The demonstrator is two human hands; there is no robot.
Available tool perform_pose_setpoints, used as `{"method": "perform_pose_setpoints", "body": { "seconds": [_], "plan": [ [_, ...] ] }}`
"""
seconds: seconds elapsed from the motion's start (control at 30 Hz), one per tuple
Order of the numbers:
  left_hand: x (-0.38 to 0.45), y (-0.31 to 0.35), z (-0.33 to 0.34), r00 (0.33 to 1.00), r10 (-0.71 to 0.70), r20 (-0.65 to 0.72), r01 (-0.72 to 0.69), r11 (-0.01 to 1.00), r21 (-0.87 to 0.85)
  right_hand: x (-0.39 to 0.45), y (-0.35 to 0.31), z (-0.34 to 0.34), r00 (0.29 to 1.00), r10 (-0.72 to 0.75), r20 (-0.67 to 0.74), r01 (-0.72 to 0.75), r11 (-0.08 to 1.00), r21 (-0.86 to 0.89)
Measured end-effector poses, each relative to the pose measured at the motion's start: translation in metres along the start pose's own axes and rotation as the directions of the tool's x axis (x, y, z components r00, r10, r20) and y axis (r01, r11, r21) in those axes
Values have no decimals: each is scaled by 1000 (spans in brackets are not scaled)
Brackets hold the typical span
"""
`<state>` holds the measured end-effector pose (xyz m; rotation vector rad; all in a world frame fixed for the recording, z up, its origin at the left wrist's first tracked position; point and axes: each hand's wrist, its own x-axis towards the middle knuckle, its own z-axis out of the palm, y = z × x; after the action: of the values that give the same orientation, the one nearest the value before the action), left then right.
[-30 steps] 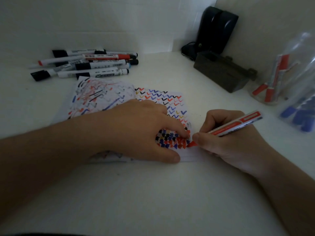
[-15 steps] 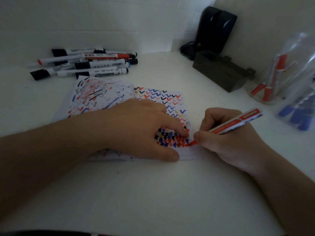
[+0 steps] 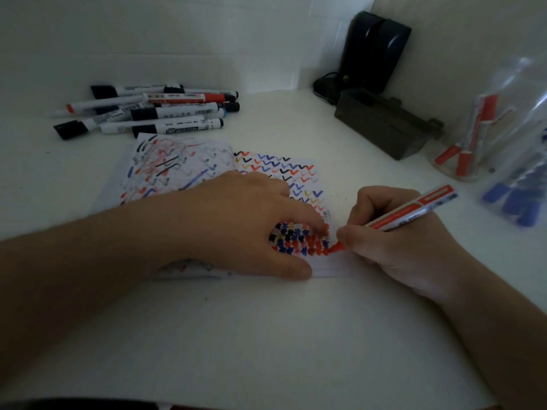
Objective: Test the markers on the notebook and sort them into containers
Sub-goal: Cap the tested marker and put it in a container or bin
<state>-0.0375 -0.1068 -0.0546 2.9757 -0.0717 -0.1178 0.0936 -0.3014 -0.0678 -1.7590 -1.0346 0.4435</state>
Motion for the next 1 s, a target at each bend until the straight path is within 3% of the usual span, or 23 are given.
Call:
{"method": "perform_pose_setpoints", "body": {
  "seconds": [0.1,0.2,0.3,0.4,0.77,1.0],
  "plan": [
    [-2,-4,2,997,-3,-74,-9,986,-168,1,1,-3,999,-19,-39,29,963,268],
    [-2,-17,4,993,-49,-111,7,938,-346,2,-2,-6,1000,-27,-2,25,856,516],
    [-3,-24,-2,988,-63,-140,-12,877,-480,5,-1,-11,991,16,131,-95,773,627],
    [-5,-23,-6,991,-42,-128,-27,870,-492,8,1,-14,974,80,212,-210,669,713],
    [-5,-20,-7,991,-53,-121,1,919,-394,9,3,-13,971,71,227,-217,651,727],
    [-4,-16,-8,984,-33,-177,-39,920,-391,7,-3,-3,985,146,95,-174,813,555]
  ]
}}
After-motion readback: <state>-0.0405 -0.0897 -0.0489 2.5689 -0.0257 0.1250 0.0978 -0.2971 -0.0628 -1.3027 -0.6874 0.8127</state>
